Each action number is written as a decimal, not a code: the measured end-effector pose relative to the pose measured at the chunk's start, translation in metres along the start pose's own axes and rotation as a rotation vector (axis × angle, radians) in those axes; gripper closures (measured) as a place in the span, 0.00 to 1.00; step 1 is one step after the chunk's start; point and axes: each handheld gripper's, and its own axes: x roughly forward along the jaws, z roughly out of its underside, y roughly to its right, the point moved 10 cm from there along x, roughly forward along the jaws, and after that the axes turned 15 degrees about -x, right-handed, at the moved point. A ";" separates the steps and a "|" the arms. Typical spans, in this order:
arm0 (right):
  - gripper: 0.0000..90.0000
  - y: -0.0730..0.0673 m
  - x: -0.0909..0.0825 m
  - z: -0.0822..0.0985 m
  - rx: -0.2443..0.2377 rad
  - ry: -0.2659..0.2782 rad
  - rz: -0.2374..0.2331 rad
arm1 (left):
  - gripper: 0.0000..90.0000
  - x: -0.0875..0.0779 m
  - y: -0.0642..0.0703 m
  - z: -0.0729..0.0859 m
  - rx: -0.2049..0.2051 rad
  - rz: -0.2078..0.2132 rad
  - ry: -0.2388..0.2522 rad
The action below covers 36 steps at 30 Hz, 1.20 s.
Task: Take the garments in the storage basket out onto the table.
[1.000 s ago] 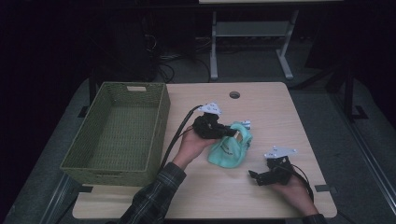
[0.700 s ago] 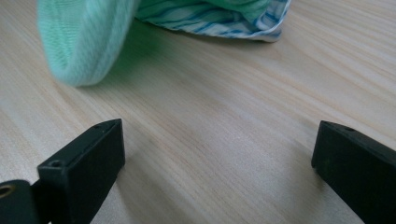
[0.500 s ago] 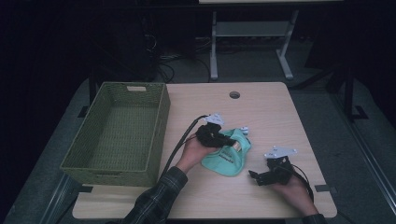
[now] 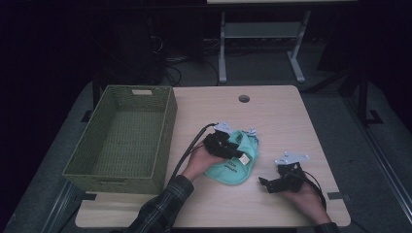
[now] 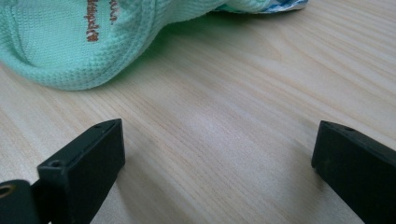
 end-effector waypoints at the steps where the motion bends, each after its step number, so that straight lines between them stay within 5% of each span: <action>1: 0.02 0.000 0.000 0.000 0.000 0.000 0.000 | 0.57 -0.001 0.000 0.000 -0.003 -0.001 -0.001; 8: 0.02 0.000 0.000 0.000 0.001 0.001 -0.001 | 0.52 -0.019 0.004 -0.002 0.010 -0.028 0.017; 17: 0.02 0.000 0.000 0.000 -0.001 0.000 0.000 | 0.69 -0.046 0.011 0.005 0.034 -0.072 0.027; 22: 0.02 0.000 0.000 0.000 -0.001 0.000 0.000 | 0.74 -0.056 0.012 0.019 0.037 -0.090 0.012; 30: 0.02 0.000 0.000 0.000 0.001 0.000 0.000 | 0.98 -0.060 0.008 0.050 0.007 -0.102 -0.042; 36: 0.02 0.000 0.000 0.000 0.002 -0.001 0.001 | 1.00 -0.054 0.007 0.071 0.019 -0.135 -0.092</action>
